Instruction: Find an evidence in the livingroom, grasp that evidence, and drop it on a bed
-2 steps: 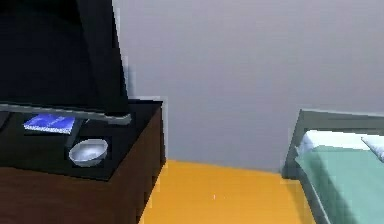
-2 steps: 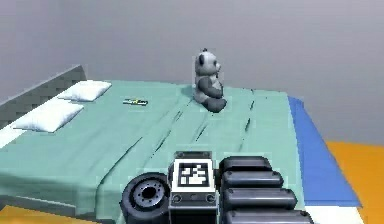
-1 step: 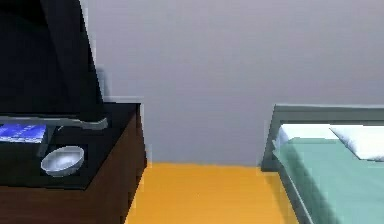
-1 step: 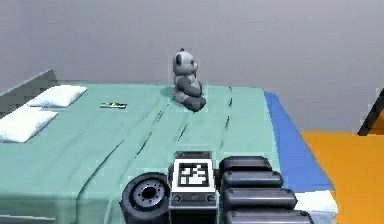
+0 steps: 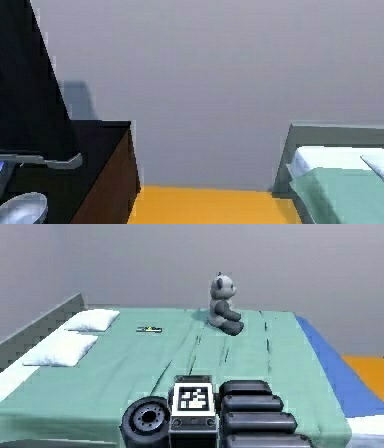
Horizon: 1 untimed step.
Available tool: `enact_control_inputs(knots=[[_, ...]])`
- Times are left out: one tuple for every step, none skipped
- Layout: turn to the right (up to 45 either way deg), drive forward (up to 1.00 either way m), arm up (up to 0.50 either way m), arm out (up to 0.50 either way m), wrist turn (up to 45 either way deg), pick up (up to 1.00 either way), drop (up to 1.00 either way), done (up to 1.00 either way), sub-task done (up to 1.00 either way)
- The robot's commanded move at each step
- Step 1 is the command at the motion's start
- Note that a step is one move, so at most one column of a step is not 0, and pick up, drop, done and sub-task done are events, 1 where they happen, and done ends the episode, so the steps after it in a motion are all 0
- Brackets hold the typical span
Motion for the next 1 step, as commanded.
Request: enact_control_inputs(knots=[[6.0,0.0,0.0,0.0,0.0,0.0,0.0,0.0,0.0]])
